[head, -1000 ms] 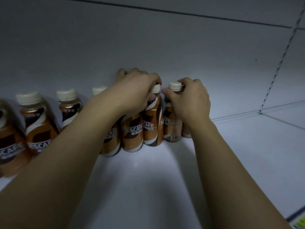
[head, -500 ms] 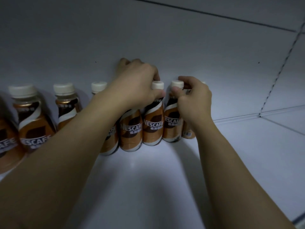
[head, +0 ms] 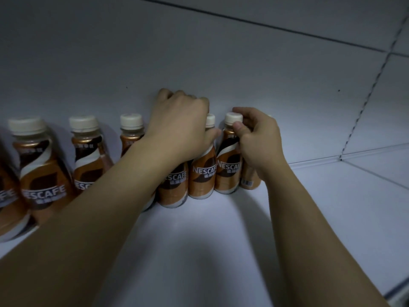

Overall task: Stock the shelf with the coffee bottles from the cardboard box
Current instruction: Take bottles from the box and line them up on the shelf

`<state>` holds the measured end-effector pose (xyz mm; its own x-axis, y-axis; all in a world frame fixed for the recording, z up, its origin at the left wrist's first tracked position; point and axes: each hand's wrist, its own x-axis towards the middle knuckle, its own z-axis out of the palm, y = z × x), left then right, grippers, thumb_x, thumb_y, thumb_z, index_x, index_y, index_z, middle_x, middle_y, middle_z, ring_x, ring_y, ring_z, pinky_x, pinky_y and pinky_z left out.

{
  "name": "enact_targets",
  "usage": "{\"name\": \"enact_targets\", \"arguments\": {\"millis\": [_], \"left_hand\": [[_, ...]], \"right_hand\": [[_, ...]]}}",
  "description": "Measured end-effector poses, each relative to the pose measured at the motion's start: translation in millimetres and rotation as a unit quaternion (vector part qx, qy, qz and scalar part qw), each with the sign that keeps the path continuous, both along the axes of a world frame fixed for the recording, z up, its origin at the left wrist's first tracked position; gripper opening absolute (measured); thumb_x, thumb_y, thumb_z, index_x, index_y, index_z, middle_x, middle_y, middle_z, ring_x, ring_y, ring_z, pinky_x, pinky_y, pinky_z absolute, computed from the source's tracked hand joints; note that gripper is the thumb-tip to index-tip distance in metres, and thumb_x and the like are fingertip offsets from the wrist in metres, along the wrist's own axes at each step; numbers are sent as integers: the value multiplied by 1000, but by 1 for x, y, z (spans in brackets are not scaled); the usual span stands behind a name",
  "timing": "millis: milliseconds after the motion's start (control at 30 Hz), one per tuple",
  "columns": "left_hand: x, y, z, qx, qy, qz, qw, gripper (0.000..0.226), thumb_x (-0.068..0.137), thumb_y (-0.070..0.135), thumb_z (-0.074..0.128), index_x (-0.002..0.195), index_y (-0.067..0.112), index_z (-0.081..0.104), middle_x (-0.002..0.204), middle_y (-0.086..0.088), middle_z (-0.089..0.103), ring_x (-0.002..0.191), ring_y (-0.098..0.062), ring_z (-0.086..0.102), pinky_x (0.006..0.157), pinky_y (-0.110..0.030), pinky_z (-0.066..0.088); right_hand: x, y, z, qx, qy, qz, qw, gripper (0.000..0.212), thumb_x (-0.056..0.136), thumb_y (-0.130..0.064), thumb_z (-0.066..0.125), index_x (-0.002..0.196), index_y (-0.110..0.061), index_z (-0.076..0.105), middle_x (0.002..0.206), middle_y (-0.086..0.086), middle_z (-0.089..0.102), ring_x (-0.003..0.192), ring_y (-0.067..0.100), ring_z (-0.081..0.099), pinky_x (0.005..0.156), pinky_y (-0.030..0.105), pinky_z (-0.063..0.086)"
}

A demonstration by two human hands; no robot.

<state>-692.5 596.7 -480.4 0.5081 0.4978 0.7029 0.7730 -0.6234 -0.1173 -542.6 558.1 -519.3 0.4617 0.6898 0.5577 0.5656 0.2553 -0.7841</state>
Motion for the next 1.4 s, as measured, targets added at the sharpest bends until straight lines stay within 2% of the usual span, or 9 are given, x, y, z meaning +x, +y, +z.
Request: {"name": "enact_targets", "arguments": {"millis": [233,333,567,700,833,967,1100,1233,1400], "left_hand": [[8,-8,-12,-16,-6,29,999,42,82,50,58,107,15,54,94,-8,63,91,-29,55,88,-42,32],[1,-6,-4,-49,20,28,998,49,79,54,61,110,18,55,100,-7,63,95,-29,55,89,-43,32],[-29,-10,20,-175,94,53,979,66,71,44,76,128,27,48,115,-4,59,103,-27,52,91,-44,37],[-35,-9,21,-218,87,56,970,58,75,26,77,127,26,52,115,-6,56,86,-20,45,68,-33,38],[-30,-7,17,-211,67,31,975,51,77,16,74,122,28,55,104,-4,52,80,-18,44,63,-32,38],[-29,-3,13,-201,26,25,979,43,78,14,72,116,28,58,96,0,48,78,-19,48,64,-34,42],[-31,-3,12,-201,39,27,978,47,77,16,74,119,26,56,96,0,49,80,-18,48,64,-31,40],[-35,-4,17,-213,43,44,975,60,74,30,77,127,24,49,114,-5,55,87,-18,45,67,-32,38],[-29,-5,22,-95,-12,33,995,72,72,45,75,131,19,44,119,-9,55,106,-30,52,86,-46,47]], "right_hand": [[5,-6,7,-27,-66,-37,997,42,90,-29,65,131,-21,58,121,-3,64,107,13,61,89,26,51],[2,-6,5,-25,-89,-71,993,46,81,-40,73,122,-21,63,103,-9,64,91,6,60,70,13,43],[1,-5,6,-26,-37,-45,998,32,87,-27,70,117,-18,66,95,-9,66,80,-1,60,68,15,48],[0,-5,6,-29,-20,-29,999,31,87,-23,69,118,-18,65,101,-5,69,89,9,65,77,25,54],[3,-4,6,-37,-13,-31,999,29,88,-22,67,117,-20,66,103,-4,70,91,14,67,82,37,58],[4,-4,6,-46,-12,-26,999,29,88,-23,67,117,-22,66,99,-6,70,87,16,69,71,38,61],[4,-6,6,-43,-24,-29,998,33,88,-25,67,121,-22,65,104,-4,70,93,15,68,81,43,59],[6,-7,7,-38,-34,-30,998,40,85,-35,70,123,-23,64,106,-8,69,95,9,65,85,31,55],[33,-16,15,88,53,-219,970,25,77,-51,68,89,-30,71,80,-12,69,77,6,65,78,36,56]]}}
